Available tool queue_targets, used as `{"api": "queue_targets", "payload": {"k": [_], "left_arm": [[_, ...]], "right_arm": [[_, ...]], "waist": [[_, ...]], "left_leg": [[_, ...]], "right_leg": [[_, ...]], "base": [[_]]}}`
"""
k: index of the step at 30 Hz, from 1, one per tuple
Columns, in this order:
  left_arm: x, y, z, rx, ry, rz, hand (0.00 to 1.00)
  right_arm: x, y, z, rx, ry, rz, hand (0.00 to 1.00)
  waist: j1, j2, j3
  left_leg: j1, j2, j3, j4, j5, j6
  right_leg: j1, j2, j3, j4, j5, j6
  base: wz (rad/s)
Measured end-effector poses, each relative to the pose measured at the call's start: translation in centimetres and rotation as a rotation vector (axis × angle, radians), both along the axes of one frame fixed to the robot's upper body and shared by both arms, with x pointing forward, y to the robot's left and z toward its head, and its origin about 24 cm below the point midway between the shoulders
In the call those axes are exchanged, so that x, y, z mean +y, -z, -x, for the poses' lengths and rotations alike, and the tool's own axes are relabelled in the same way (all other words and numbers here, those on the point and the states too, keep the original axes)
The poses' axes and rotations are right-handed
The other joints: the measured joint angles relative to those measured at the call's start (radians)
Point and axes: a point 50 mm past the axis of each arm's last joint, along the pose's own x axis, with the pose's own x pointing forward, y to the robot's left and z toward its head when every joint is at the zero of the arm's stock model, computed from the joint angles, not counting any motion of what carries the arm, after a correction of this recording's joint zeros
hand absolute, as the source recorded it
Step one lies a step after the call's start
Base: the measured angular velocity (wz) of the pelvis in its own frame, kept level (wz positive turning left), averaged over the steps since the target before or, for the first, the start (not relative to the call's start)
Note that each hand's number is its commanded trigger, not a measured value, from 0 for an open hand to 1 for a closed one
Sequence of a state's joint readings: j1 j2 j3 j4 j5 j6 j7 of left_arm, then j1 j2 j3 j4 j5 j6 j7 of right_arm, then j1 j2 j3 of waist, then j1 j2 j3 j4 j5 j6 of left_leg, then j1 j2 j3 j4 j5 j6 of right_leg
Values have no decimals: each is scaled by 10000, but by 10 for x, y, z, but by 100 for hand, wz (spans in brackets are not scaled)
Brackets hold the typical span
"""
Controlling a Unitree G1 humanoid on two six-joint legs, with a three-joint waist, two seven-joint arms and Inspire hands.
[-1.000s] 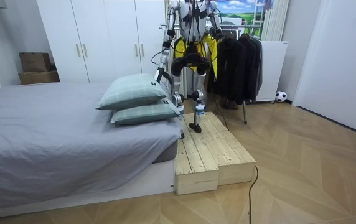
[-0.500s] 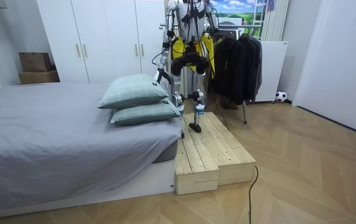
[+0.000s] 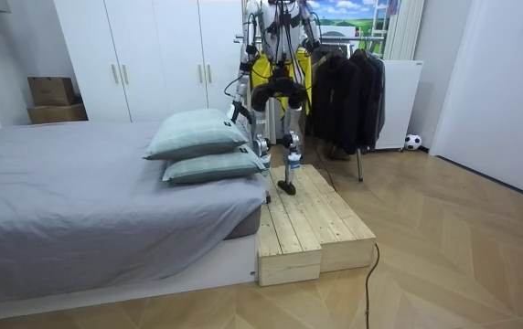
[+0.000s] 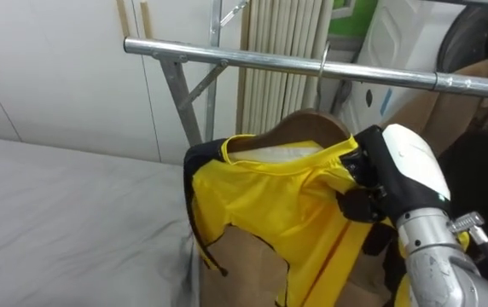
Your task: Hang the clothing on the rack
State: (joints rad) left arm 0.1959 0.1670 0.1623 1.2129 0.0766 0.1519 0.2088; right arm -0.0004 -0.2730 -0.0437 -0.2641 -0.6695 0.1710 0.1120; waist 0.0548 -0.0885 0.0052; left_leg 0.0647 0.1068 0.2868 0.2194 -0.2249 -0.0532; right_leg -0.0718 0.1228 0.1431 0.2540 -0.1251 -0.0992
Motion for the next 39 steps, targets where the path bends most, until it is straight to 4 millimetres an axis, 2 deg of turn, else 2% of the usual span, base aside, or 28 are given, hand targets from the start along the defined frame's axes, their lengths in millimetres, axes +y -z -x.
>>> {"api": "queue_targets", "payload": {"k": [7, 15, 22, 29, 35, 39], "left_arm": [[0, 0, -1, -64, 88, 19, 0], [-2, 1, -7, -85, 567, 91, 0], [-2, 1, -11, -207, 611, 260, 0], [-1, 0, -16, -278, 1065, 356, 0], [1, 0, -18, -274, 1372, 408, 0], [3, -2, -19, -297, 1643, 347, 0]], "right_arm": [[5, -5, -4, -107, -344, -316, 100], [13, -6, -10, 121, -1447, -2921, 100], [14, -9, -24, 85, -1586, -3434, 100], [8, 16, -34, 1354, -1343, -3744, 100], [4, 26, -36, 1866, -1331, -4404, 100], [2, 30, -47, 2164, -1287, -5283, 100]], "waist": [[68, 5, 10], [178, 136, 96], [367, 179, 89], [657, 164, 75], [854, 73, 34], [897, 21, 42]], "left_leg": [[37, -5, -91, 19, 2, 0], [4, -10, -248, 25, 2, 0], [9, -24, -365, 23, 2, -1], [12, -51, -408, 29, 4, 2], [12, -86, -490, 33, 6, 5], [20, -133, -842, 32, 6, 7]], "right_leg": [[148, -25, -58, -196, -4, -1], [238, -72, -271, -314, -3, -7], [256, -94, -373, -331, -22, -28], [273, -123, -391, -306, -36, -14], [280, -147, -404, -265, -74, 1], [311, -168, -512, -266, -75, 3]], "base": [[4], [7], [3], [1], [1], [6]]}}
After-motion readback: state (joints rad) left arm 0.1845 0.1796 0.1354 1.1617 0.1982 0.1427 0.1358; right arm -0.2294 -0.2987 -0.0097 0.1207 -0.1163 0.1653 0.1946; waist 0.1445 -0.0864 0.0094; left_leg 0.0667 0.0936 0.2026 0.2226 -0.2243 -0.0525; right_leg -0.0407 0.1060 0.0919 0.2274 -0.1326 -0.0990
